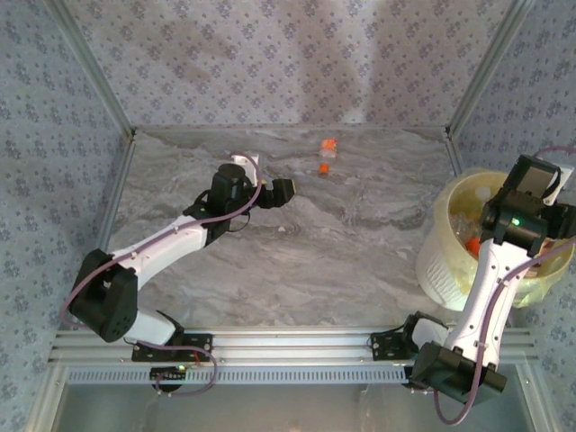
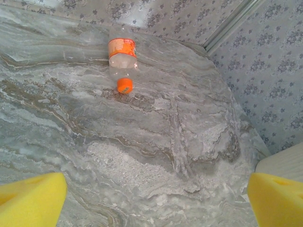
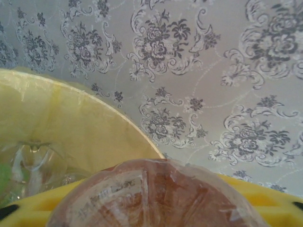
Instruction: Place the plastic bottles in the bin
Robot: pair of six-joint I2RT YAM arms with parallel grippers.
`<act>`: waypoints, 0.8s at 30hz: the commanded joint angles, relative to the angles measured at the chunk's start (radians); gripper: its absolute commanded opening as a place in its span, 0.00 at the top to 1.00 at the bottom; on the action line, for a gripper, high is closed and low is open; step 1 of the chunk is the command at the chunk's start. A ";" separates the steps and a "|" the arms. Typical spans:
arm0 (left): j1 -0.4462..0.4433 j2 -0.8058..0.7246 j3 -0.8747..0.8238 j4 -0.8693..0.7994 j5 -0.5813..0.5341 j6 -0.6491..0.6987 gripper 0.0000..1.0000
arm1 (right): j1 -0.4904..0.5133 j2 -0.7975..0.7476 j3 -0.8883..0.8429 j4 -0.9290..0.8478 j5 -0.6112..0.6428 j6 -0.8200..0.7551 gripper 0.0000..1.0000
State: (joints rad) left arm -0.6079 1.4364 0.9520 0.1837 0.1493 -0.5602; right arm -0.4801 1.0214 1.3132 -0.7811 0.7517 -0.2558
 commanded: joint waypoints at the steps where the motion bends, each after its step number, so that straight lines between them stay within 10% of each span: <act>1: 0.006 0.020 0.027 0.019 0.022 -0.020 0.02 | -0.008 0.012 -0.019 0.077 0.053 -0.050 0.27; 5: 0.006 0.015 0.026 0.017 0.021 -0.021 0.02 | 0.000 0.006 -0.001 0.055 0.036 -0.021 0.00; 14: 0.008 0.006 0.011 0.017 0.007 -0.036 0.02 | 0.078 0.005 0.097 -0.073 -0.025 0.070 0.00; 24: 0.024 -0.046 -0.044 0.019 -0.081 -0.066 0.02 | 0.415 0.025 0.240 -0.137 -0.209 0.285 0.00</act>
State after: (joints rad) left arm -0.5957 1.4429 0.9260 0.1837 0.1116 -0.6044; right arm -0.1547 1.0378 1.5185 -0.8951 0.6178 -0.0734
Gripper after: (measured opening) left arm 0.977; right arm 0.999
